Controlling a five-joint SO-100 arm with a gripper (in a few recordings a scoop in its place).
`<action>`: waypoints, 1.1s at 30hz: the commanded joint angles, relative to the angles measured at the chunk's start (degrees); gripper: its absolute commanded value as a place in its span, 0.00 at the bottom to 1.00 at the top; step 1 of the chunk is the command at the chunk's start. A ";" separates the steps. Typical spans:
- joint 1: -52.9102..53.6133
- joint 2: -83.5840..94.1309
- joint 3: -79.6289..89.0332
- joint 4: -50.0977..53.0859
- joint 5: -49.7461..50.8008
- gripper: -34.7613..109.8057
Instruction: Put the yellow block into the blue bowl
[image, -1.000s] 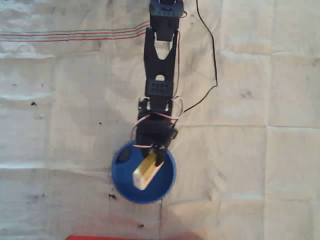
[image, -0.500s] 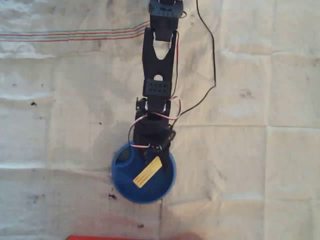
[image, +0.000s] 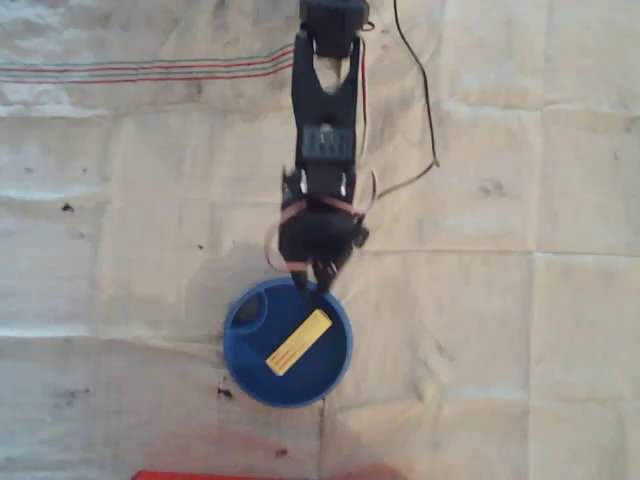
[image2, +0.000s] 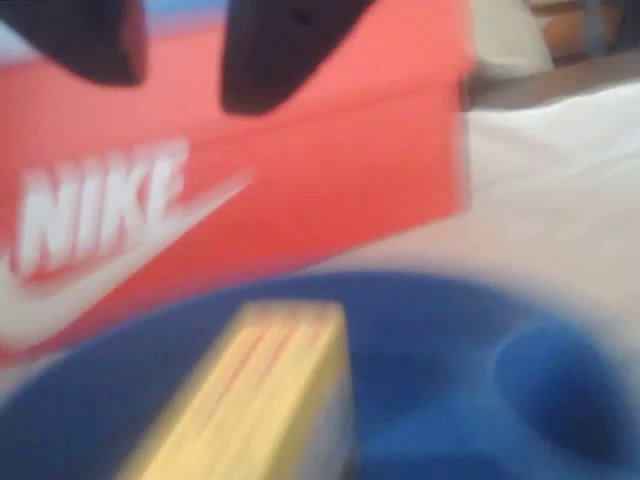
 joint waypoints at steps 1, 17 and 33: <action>-0.79 12.74 -4.04 6.42 8.26 0.24; -15.82 35.33 -3.87 25.14 40.43 0.24; -21.80 60.82 23.29 26.54 48.25 0.24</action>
